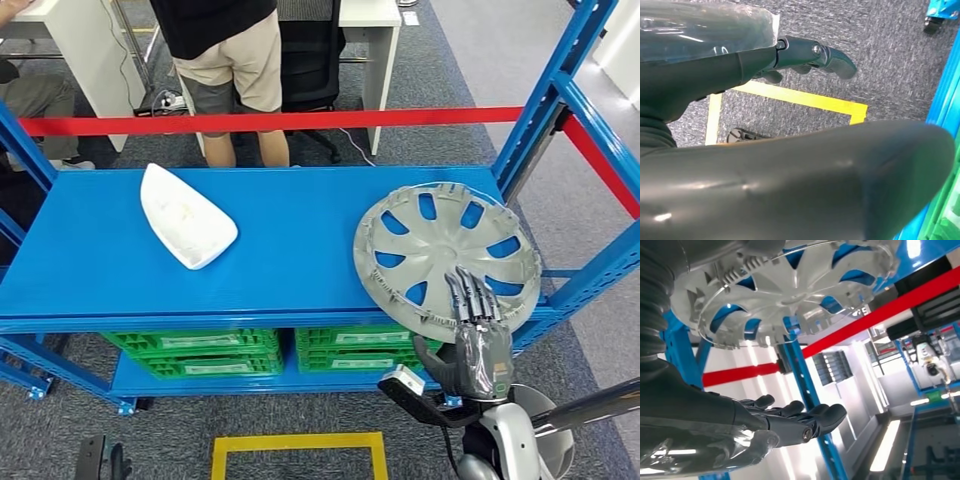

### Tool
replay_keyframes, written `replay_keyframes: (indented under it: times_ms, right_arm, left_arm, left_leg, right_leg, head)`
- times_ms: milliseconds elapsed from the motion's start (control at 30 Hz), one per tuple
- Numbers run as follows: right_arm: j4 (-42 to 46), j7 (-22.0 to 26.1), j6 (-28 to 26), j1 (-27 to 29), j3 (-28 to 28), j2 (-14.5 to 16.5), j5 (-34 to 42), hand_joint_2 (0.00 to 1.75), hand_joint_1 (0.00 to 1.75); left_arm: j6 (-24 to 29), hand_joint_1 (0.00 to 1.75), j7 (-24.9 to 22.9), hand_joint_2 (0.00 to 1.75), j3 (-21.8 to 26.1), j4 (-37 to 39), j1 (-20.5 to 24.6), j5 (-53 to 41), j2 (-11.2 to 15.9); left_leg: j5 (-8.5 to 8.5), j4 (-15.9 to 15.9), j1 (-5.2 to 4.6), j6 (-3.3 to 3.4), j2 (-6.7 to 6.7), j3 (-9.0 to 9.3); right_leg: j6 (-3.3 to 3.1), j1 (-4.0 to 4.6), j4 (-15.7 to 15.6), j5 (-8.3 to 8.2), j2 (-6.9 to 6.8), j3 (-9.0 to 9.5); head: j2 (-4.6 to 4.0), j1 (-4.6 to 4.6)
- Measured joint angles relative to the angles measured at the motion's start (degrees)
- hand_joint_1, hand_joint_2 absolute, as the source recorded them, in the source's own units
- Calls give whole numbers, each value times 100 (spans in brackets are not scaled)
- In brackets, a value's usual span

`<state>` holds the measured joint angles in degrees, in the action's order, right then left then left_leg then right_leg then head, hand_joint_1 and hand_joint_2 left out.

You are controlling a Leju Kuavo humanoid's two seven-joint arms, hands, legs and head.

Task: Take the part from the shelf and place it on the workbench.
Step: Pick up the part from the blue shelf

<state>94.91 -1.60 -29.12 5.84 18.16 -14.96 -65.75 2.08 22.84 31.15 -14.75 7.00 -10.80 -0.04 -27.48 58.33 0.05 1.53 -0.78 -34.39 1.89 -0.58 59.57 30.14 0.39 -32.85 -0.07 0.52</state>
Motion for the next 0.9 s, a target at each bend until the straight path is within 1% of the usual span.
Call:
replay_keyframes:
  times_ms: [33,100,133,167,200,233,267,300,333,367,400,433,467,500,533,600,633,667,733,767,833,900]
  right_arm:
    - [12,-3,36,0,-3,1,-17,175,0]
    - [15,-19,106,0,-7,1,-43,175,0]
    - [15,-32,139,3,-9,1,-50,175,0]
    - [15,-45,170,4,-13,1,-60,175,0]
    - [15,-60,197,4,-19,2,-69,175,0]
    - [15,-72,223,1,-30,2,-78,175,0]
    - [15,-81,250,-3,-42,3,-86,175,0]
    - [18,-90,275,-7,-53,5,-93,175,0]
    - [23,-97,299,-4,-63,7,-97,175,0]
    - [28,-102,321,-2,-70,8,-101,175,0]
    - [34,-109,339,3,-76,10,-102,175,0]
    - [39,-115,355,7,-81,15,-103,175,0]
    - [43,-122,371,5,-85,25,-104,175,0]
    - [46,-133,385,7,-90,36,-106,175,0]
    - [50,-144,401,10,-94,46,-110,175,0]
    - [52,-171,428,17,-104,57,-119,175,0]
    - [52,-184,443,19,-108,60,-127,175,0]
    - [52,-203,461,19,-113,63,-139,175,0]
    - [52,-282,526,20,-130,74,-192,175,0]
    - [52,-342,570,20,-142,79,-228,175,0]
    - [51,-476,665,21,-178,90,-292,175,0]
    - [43,-591,752,20,-224,97,-320,175,0]
  left_arm:
    - [-1,0,3,0,1,-1,1,1,0]
    - [-3,0,12,0,6,-1,-5,-1,1]
    - [-2,0,16,0,11,-1,-10,-4,2]
    - [-2,0,18,0,19,-1,-15,-10,3]
    - [-1,0,18,0,26,-1,-19,-22,3]
    - [-1,0,18,0,31,-1,-22,-38,3]
    - [-1,0,18,0,35,-1,-22,-55,4]
    - [-1,0,18,0,38,-2,-22,-70,6]
    - [-1,0,18,0,40,-2,-20,-82,9]
    - [-1,0,17,0,43,-3,-19,-93,11]
    - [-1,0,17,0,45,-3,-19,-103,13]
    - [-1,0,16,0,49,-3,-21,-114,12]
    - [-2,0,16,0,52,-3,-23,-127,10]
    - [-3,0,17,0,57,-3,-23,-139,10]
    - [-3,0,19,0,63,-4,-22,-151,11]
    - [-2,0,25,0,79,-5,-18,-173,19]
    - [-2,0,26,0,89,-5,-19,-183,22]
    - [-2,0,26,0,97,-5,-20,-192,23]
    - [-2,0,21,0,112,-5,-19,-220,23]
    - [-1,0,17,0,119,-5,-19,-236,22]
    - [3,0,9,0,130,-5,-16,-264,22]
    - [8,0,3,0,137,-5,-8,-286,22]
  left_leg:
    - [22,-29,18,16,12,2]
    - [37,-32,22,28,25,-18]
    - [42,-28,23,24,28,-29]
    - [47,-22,27,17,29,-37]
    - [54,-13,34,6,29,-44]
    - [58,0,44,-7,28,-49]
    - [61,20,51,-29,25,-59]
    - [68,43,53,-62,19,-76]
    - [80,61,50,-102,12,-93]
    - [99,71,47,-147,5,-112]
    - [124,65,47,-194,-1,-126]
    - [147,55,52,-232,-4,-131]
    - [146,42,58,-262,-3,-132]
    - [127,20,62,-263,-3,-131]
    - [112,5,64,-239,-3,-129]
    - [158,-31,66,-153,-7,-130]
    - [210,-42,69,-146,-9,-131]
    - [257,-52,72,-161,-10,-131]
    - [287,-67,82,-235,-12,-132]
    - [290,-70,84,-259,-12,-133]
    - [287,-71,86,-285,-12,-135]
    - [284,-71,85,-292,-11,-142]
  right_leg:
    - [18,-2,222,178,-3,-77]
    - [51,-13,944,602,-6,-340]
    - [66,-20,1271,734,-6,-450]
    - [77,-25,1427,754,-7,-479]
    - [87,-32,1357,659,-7,-401]
    - [95,-40,1058,482,-8,-213]
    - [101,-52,631,314,-7,29]
    - [83,-52,249,187,2,239]
    - [53,-49,-17,116,13,374]
    - [10,-39,-141,105,25,422]
    - [-47,-21,-147,96,35,405]
    - [-100,-20,-158,79,33,376]
    - [-136,-11,-172,73,28,358]
    - [-166,-10,-185,58,27,343]
    - [-186,-12,-198,45,24,335]
    - [-210,-2,-194,26,24,326]
    - [-223,4,-190,17,18,321]
    - [-235,11,-185,9,15,315]
    - [-244,20,-177,4,12,304]
    - [-245,23,-173,3,11,301]
    - [-244,25,-170,4,12,296]
    - [-242,25,-169,5,12,292]
  head:
    - [0,5]
    - [0,10]
    - [0,11]
    - [0,11]
    - [0,11]
    - [0,12]
    - [0,15]
    - [0,18]
    - [0,20]
    - [0,24]
    - [0,22]
    - [0,24]
    - [0,20]
    - [0,8]
    - [0,0]
    - [0,-21]
    - [0,-21]
    - [0,-23]
    - [0,-22]
    - [0,-22]
    - [0,-21]
    - [0,-20]
